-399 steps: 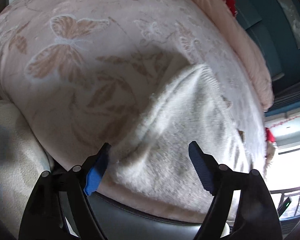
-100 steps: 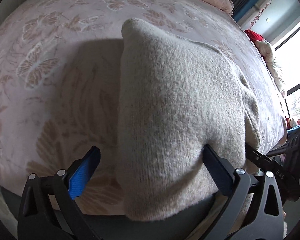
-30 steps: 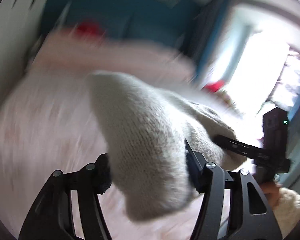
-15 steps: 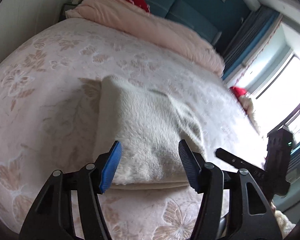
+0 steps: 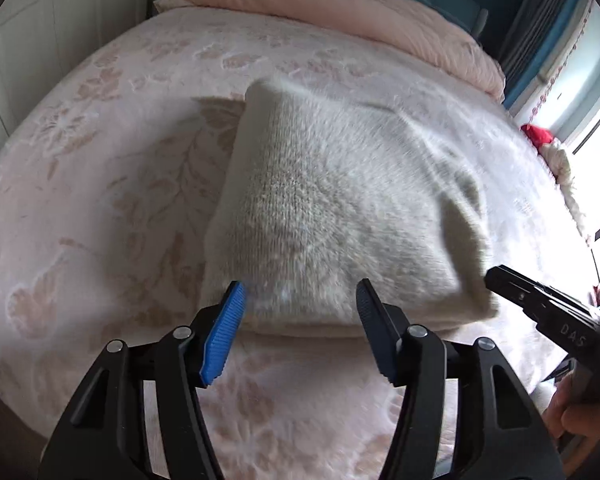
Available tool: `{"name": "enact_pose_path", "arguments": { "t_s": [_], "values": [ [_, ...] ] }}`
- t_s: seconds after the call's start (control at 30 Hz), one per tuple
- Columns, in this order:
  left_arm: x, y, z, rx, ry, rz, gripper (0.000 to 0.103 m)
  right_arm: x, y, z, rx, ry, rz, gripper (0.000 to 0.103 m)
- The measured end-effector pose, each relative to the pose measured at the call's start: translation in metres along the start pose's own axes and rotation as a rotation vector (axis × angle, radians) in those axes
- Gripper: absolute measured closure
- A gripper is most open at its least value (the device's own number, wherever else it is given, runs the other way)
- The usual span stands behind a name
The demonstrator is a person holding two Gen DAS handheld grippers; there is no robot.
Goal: Fold small clothes
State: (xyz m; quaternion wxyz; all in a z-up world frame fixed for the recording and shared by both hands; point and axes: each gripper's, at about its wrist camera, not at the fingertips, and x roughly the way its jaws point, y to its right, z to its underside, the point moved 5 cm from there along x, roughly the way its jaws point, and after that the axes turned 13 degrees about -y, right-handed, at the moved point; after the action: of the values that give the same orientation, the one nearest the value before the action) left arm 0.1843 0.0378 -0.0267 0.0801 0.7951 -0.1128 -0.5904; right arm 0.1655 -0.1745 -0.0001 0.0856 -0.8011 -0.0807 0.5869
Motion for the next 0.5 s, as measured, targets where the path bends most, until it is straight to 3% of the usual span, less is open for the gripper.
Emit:
{"name": "enact_pose_path", "arguments": {
  "t_s": [0.07,0.1,0.23,0.33,0.5],
  "values": [
    [-0.017,0.004,0.009,-0.007,0.01,-0.011,0.042,-0.015,0.002,0.007,0.013,0.032,0.032,0.075],
    [-0.022,0.004,0.014,-0.011,0.016,-0.021,0.04,-0.023,0.004,0.013,0.022,0.048,0.059,0.066],
    [-0.048,0.012,0.027,-0.016,0.075,-0.124,0.01,-0.047,0.01,0.036,0.066,0.09,0.124,0.043],
    [-0.064,0.02,0.037,-0.007,0.116,-0.173,0.007,-0.057,0.007,0.049,0.075,0.117,0.158,0.032],
    [-0.073,0.034,0.059,0.045,0.144,-0.24,0.005,-0.061,0.007,0.071,0.096,0.142,0.187,0.025]
  ]
}}
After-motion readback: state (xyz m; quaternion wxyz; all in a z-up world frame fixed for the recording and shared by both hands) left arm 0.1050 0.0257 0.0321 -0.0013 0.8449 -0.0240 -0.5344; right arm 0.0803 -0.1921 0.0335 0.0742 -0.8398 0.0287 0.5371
